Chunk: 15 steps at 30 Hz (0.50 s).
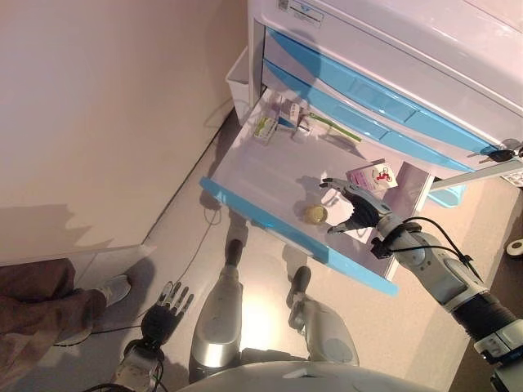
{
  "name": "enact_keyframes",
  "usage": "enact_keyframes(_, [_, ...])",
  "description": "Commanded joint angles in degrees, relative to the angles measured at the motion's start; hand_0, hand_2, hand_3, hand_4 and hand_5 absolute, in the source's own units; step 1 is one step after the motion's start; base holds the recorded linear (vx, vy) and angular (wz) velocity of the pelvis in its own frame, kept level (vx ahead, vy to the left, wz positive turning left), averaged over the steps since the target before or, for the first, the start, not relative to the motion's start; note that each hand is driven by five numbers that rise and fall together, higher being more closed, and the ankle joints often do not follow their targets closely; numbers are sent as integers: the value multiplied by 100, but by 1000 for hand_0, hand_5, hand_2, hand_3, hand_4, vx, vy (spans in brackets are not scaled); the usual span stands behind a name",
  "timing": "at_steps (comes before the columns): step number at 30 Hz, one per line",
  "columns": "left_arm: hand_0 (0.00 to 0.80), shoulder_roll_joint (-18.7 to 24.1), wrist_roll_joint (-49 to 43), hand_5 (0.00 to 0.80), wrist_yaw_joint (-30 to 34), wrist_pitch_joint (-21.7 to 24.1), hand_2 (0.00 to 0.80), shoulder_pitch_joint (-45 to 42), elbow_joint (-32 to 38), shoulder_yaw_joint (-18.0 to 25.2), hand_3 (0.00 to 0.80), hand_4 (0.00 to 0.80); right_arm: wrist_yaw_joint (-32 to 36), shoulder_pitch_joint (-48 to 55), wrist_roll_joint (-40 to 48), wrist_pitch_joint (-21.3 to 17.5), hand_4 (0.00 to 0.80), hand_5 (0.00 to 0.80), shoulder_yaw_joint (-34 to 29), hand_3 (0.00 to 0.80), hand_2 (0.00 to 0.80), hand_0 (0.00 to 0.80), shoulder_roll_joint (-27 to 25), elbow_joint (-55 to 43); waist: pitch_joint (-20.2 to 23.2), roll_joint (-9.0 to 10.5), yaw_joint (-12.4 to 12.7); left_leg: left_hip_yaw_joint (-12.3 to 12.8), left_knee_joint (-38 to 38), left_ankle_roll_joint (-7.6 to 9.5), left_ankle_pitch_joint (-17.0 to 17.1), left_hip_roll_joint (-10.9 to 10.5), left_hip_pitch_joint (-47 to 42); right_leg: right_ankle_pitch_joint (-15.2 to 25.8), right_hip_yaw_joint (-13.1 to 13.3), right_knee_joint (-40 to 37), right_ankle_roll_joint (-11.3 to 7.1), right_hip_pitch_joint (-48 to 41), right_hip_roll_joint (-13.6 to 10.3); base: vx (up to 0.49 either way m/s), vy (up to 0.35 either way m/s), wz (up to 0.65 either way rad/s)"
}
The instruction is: Open the drawer and pick up the medicine
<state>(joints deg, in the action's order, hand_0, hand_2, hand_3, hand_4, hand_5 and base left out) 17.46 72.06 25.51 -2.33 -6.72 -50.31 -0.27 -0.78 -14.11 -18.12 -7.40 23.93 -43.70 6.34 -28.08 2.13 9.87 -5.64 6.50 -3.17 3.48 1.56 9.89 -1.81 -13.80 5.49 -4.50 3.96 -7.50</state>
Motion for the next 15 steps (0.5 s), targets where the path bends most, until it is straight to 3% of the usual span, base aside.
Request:
enact_keyframes(1, [0,24,13,0,23,28,0,-137,-3,-195,0,0,-207,-176,21,-41,0,0,333,0,0,0,-107,-226,171,23,81,9,362,117,-448,-142,296,138,-81,345,-217,286,-124,2,4,4])
enact_keyframes(15, [0,5,-31,0,65,5,0,-111,11,-201,0,0,-138,-286,-133,60,0,0,479,0,0,0,56,239,114,-28,98,21,410,135,-443,-166,357,149,-91,390,-190,359,-139,0,3,2])
